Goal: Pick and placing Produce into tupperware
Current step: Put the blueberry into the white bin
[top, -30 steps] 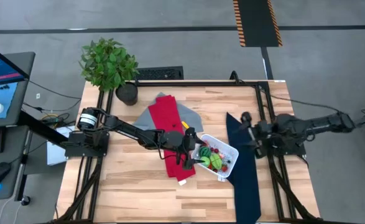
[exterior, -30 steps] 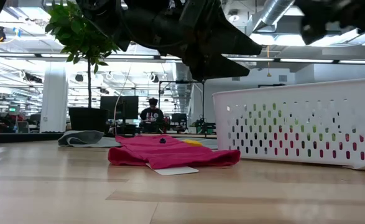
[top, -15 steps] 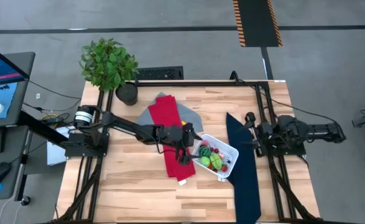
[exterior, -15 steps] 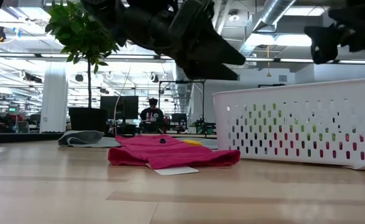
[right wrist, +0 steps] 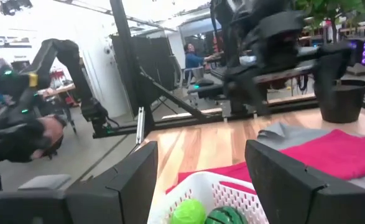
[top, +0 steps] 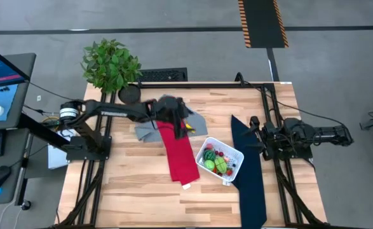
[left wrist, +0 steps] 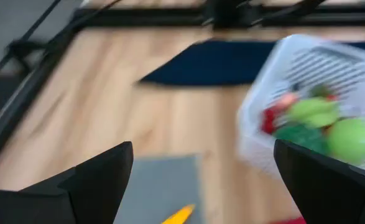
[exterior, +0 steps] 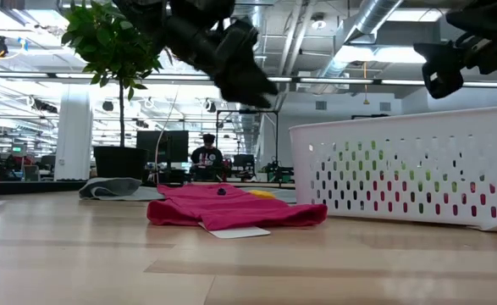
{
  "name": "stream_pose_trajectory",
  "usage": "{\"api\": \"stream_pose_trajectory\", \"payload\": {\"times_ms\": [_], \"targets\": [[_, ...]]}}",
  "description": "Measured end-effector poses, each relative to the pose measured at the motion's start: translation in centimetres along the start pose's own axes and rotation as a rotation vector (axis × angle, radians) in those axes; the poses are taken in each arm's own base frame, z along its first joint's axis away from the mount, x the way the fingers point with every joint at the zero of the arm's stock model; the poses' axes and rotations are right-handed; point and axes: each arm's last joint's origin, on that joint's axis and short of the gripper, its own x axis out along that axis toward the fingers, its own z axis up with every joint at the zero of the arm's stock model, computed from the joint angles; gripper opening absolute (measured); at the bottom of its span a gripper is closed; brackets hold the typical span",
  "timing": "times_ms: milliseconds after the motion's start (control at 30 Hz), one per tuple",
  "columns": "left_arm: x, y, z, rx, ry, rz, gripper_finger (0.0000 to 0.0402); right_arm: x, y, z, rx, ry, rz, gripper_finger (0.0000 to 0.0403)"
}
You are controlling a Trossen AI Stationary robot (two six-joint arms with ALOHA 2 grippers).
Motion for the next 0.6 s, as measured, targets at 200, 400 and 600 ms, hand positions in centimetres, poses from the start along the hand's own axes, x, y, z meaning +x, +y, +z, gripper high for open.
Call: {"api": "stream_pose_trajectory", "payload": {"times_ms": [200, 400, 600], "targets": [[-2.2, 4.8, -1.1, -0.266, 0.104, 0.236, 0.038, 0.0, 0.0, -0.2, 0.004, 0.019, -0.003, 0.0265], [-2.6, 5.9, -2.7, -0.427, 0.218, 0.301, 0.038, 0.0, 0.0, -0.2, 0.004, 0.02, -0.004, 0.0265], [-2.7, 5.1, -3.6, -0.372, 0.339, 0.268, 0.038, 0.0, 0.0, -0.2, 0.005, 0.021, -0.004, 0.0265]]}}
